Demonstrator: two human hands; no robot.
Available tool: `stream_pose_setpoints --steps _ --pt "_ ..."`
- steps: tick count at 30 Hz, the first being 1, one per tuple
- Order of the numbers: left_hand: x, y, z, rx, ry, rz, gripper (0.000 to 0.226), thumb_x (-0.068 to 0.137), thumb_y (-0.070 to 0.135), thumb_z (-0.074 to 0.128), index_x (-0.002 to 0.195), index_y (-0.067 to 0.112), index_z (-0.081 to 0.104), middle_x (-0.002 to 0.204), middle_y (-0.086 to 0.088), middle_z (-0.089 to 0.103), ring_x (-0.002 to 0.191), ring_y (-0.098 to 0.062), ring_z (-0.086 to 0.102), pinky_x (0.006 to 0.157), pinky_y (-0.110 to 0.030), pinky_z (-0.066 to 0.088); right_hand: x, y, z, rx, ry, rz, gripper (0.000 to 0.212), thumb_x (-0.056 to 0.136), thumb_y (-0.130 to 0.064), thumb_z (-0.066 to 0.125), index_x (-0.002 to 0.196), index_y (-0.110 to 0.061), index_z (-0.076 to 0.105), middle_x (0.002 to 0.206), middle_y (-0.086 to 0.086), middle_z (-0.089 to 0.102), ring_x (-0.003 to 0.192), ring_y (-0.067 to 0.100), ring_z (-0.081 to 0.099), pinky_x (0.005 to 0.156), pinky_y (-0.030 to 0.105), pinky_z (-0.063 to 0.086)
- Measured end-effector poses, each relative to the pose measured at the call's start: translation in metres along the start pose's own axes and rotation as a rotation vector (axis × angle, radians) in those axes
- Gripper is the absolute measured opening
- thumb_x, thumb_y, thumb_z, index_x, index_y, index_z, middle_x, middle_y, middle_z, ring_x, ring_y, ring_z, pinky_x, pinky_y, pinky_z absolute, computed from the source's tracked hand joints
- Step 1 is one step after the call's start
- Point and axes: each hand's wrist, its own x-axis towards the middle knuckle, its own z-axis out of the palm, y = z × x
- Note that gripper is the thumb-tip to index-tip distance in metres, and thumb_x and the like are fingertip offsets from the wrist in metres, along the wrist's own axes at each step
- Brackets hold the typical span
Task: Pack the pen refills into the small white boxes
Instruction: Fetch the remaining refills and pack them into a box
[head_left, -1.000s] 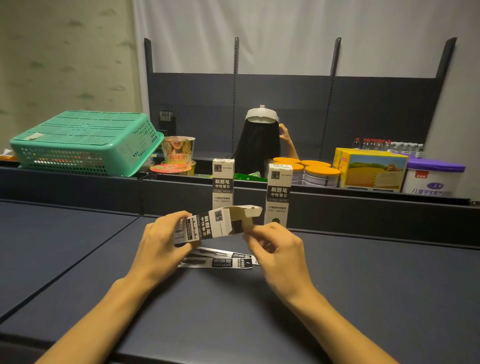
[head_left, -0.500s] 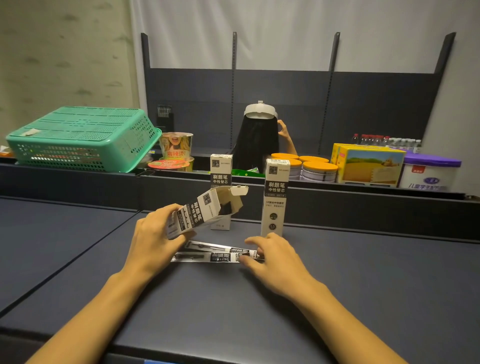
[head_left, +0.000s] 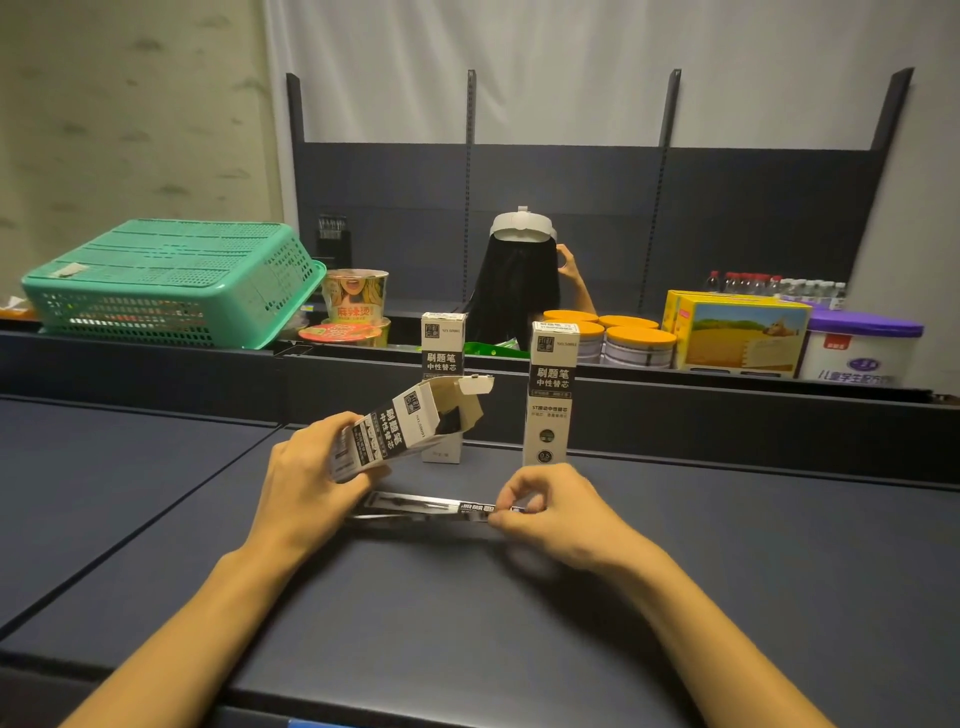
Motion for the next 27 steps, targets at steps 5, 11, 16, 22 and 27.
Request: stream_pose_setpoints --steps 5,11,16,22,27 --pt "0.001 0.001 0.001 -0.011 0.008 -0.003 0.055 0.069 0.036 0.083 0.116 0.021 0.058 0.107 0.003 0.065 0.093 -0.019 0.060 0.080 -0.048 0.052 -0.011 -0.019 -0.018 0.594 0.116 -0.138 0.008 0.091 -0.009 0.063 0.088 -0.006 0.058 0.079 0.013 0.068 0.070 0.031 0.070 0.053 0.031 0.053" --pt "0.001 0.000 0.000 -0.011 0.004 -0.008 0.056 0.067 0.044 0.076 0.116 0.020 0.058 0.106 0.002 0.065 0.092 -0.020 0.060 0.081 -0.049 0.051 -0.018 -0.025 -0.040 0.740 0.556 -0.252 0.005 0.092 -0.007 0.060 0.091 -0.007 0.056 0.072 0.016 0.066 0.051 0.024 0.066 0.042 0.026 0.050" --pt "0.001 0.000 0.000 0.005 0.008 -0.013 0.056 0.069 0.052 0.072 0.115 0.022 0.058 0.104 0.005 0.065 0.091 -0.018 0.060 0.079 -0.047 0.052 -0.024 -0.031 -0.047 0.750 0.699 -0.295 0.006 0.093 -0.012 0.059 0.090 -0.015 0.055 0.078 0.012 0.067 0.053 0.020 0.067 0.044 0.025 0.053" --pt "0.001 -0.004 0.000 0.054 0.042 -0.023 0.054 0.068 0.038 0.080 0.115 0.021 0.057 0.103 0.002 0.065 0.088 -0.022 0.060 0.077 -0.050 0.051 -0.025 -0.033 -0.048 0.741 0.800 -0.332 0.008 0.094 -0.013 0.058 0.090 -0.018 0.053 0.082 0.014 0.066 0.054 0.019 0.069 0.046 0.025 0.054" --pt "0.002 -0.005 0.001 0.046 0.058 -0.030 0.054 0.070 0.033 0.083 0.115 0.022 0.056 0.105 0.002 0.065 0.091 -0.023 0.060 0.078 -0.051 0.050 -0.025 -0.034 -0.047 0.734 0.841 -0.350 0.008 0.095 -0.013 0.057 0.091 -0.018 0.052 0.082 0.012 0.067 0.058 0.023 0.071 0.049 0.027 0.056"
